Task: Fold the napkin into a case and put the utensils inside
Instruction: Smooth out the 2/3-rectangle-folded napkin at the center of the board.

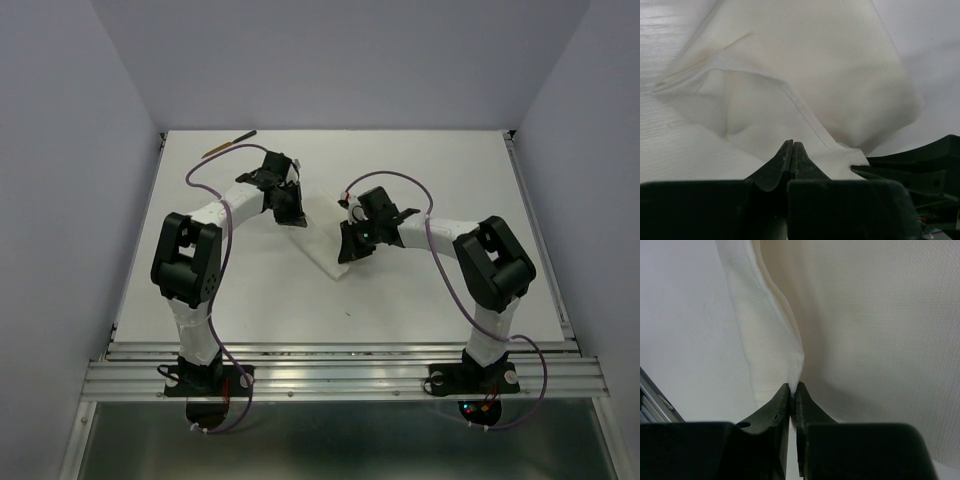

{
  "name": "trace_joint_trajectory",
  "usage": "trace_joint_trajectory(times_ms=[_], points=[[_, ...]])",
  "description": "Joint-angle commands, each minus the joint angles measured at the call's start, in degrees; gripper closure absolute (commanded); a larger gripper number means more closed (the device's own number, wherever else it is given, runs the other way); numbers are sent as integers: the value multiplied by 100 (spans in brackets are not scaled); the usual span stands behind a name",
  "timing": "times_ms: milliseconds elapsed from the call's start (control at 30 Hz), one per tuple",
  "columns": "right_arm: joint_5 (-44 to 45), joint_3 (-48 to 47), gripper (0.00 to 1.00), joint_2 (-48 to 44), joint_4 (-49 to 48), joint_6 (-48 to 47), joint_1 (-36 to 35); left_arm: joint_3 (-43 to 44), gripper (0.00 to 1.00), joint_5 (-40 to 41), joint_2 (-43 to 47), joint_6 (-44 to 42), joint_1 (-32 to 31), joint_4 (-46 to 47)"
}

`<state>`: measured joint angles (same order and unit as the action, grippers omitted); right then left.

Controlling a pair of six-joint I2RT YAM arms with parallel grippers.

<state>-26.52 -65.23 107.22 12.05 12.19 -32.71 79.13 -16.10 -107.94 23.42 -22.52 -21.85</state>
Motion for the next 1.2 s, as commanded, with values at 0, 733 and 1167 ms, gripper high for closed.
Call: trace_joint_trajectory(times_ms=[0,733,1167], points=[[-125,-262,99,36,16,-120,54,23,100,-393,-69,-197,-77,137],[-29,-315,99,159,43,-137,160,260,100,-148,-737,-189,-112,110],[-90,-578,99,414,333,-305,212,234,100,881,36,119,-112,243]])
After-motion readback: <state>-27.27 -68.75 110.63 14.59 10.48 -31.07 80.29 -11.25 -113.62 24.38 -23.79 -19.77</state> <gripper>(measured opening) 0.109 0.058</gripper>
